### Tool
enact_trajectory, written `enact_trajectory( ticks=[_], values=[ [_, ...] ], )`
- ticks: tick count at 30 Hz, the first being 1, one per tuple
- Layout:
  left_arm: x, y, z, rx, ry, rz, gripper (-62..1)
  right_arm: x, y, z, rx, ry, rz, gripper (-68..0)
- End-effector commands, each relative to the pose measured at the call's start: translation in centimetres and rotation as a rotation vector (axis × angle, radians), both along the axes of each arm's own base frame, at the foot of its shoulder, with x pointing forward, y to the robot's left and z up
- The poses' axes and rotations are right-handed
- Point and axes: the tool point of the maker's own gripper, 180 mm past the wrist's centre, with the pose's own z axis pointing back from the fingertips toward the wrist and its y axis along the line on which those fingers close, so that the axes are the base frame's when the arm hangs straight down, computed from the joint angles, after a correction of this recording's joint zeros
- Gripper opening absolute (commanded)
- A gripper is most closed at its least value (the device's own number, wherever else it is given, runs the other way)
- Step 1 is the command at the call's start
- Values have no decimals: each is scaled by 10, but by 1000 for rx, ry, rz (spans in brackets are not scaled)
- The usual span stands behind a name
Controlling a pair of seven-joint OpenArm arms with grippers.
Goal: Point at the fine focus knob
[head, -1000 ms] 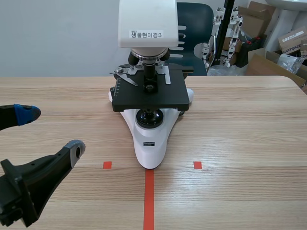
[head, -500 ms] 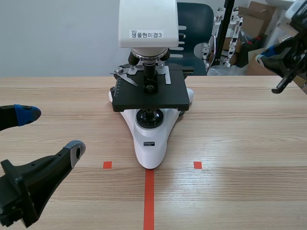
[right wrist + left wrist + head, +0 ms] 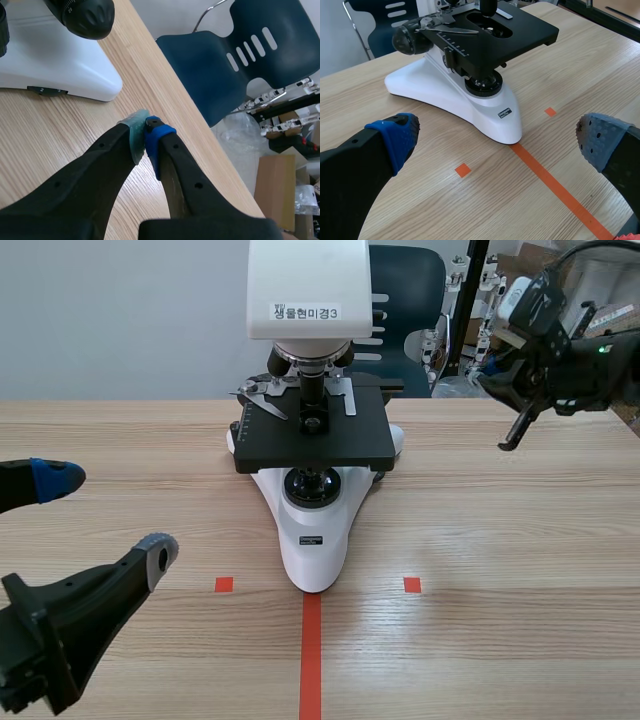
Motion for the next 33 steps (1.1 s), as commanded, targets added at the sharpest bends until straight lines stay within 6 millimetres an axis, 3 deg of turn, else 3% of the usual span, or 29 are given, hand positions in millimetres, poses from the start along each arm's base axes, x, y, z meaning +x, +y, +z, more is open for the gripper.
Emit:
enact_trajectory(
  ticks=[1, 7, 12, 33],
  values=[
    [1, -1, 6, -15, -19, 0, 14, 13, -6, 21, 15, -51, -15, -668],
    [1, -1, 6, -15, -19, 0, 14, 19, -1, 18, 60, -59, -12, -668],
    [1, -1, 6, -15, -19, 0, 14, 22, 4, 27, 73, -117, 3, -668],
    [1, -1, 6, -15, -19, 0, 14, 14, 40, 33, 177, -117, 104, -668]
  ],
)
